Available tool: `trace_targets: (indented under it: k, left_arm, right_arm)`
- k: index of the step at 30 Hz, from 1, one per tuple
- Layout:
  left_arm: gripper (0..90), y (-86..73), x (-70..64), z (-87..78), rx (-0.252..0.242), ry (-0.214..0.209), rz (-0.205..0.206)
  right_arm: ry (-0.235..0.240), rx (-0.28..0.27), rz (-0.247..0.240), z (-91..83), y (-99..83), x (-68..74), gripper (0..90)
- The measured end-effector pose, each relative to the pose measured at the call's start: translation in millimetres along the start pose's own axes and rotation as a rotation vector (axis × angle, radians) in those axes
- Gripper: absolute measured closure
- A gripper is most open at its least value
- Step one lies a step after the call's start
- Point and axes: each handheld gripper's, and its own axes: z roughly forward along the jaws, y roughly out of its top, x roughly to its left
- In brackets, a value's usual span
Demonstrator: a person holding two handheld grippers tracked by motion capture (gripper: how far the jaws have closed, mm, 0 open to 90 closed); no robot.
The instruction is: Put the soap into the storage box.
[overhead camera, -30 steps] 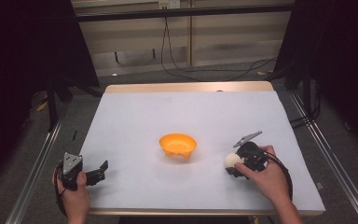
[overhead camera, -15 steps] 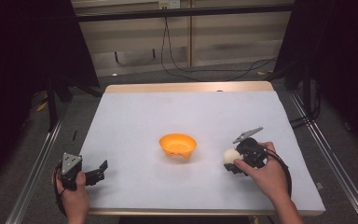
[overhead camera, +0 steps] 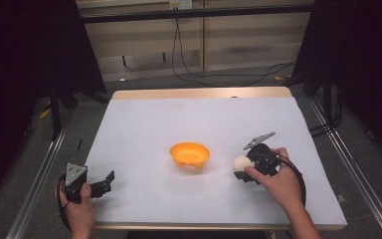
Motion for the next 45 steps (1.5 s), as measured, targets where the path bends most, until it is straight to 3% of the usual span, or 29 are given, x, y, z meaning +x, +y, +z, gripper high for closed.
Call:
trace_targets:
  k: [24,32,45]
  left_arm:
    - [0.0,-0.1,0.6,-0.6,-0.003,-0.007,0.003]
    - [0.0,-0.2,0.4,-0.6,-0.003,-0.008,0.003]
    - [0.0,-0.2,0.1,-0.6,-0.003,-0.009,0.004]
  right_arm:
    - [0.023,-0.016,-0.034,0.0,20.7,6.0,24.5]
    - [0.025,-0.034,-0.027,-2.5,30.9,9.3,24.5]
    - [0.039,-0.054,-0.055,-8.4,51.3,15.7,24.4]
